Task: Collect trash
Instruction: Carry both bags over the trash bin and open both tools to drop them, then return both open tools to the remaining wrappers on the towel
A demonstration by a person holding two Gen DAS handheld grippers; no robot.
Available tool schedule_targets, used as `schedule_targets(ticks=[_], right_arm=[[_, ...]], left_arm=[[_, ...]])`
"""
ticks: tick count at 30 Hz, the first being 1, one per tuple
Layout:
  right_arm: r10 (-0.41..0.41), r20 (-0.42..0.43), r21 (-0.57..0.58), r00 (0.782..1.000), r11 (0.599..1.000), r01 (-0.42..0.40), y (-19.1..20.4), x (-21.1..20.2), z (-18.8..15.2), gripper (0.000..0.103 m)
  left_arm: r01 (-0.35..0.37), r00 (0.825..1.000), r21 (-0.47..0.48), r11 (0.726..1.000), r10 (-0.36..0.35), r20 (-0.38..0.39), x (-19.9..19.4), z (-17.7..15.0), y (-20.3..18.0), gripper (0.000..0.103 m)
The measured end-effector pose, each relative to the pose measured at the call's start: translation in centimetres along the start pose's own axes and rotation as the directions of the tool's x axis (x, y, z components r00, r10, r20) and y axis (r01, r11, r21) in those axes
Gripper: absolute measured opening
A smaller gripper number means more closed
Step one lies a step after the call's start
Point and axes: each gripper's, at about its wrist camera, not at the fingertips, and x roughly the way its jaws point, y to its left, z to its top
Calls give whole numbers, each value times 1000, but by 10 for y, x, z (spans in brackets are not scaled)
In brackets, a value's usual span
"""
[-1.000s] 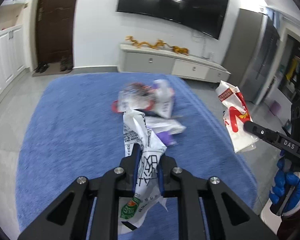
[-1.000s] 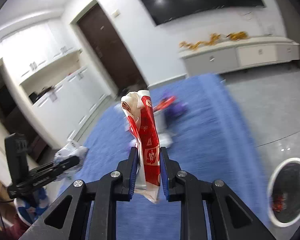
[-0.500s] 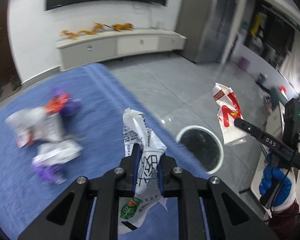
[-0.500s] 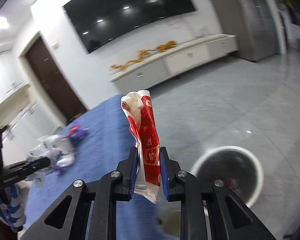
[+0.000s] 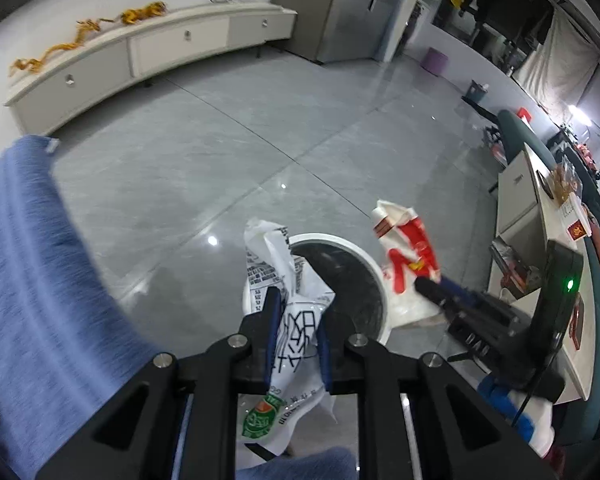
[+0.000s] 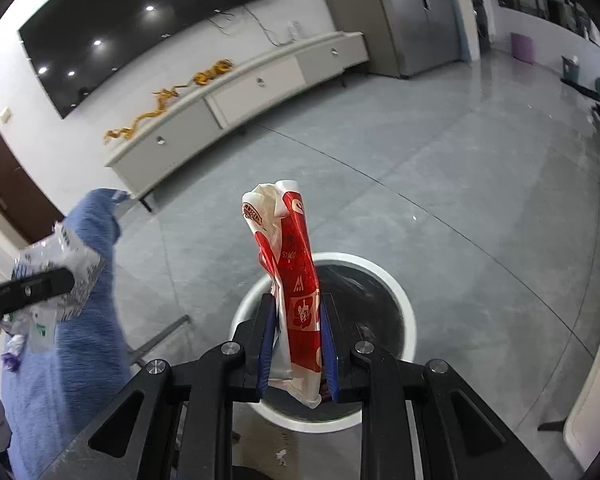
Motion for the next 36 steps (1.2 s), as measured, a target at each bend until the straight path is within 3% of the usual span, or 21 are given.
schedule_targets(ticks=[6,8,10,17,23,26,30,36], right_arm=[[-31,-39,11,999,999,31,-12,22,0,27],[-40,-52,5,998,999,40,-12,27,-1,27],[-51,-61,6,997,999,52,-10,30,-3,27],[-56,-66,23,996,998,58,-10,29,-3,29],[-57,-38,17,998,998,57,-4,11,-2,31],[-61,-13,-1,998,998,61,5,-4,0,37],[-48,26,-39,999,998,49,25,-26,4,37],[7,83,-119,997,993,3,72,-59,8,38]], left_arm=[[36,998,-27,999,-37,-41,45,20,-17,20],[39,998,-41,998,-41,-48,54,23,-15,41],[43,998,-50,998,-46,-42,56,23,-16,52],[41,999,-44,998,-42,-21,42,17,-11,53],[-5,997,-30,1000,8,80,8,6,-8,53],[-44,990,-19,999,46,137,-18,-4,-4,53],[-75,984,-6,997,75,163,-50,-19,3,53],[-147,957,-36,988,152,249,-110,-50,27,53]])
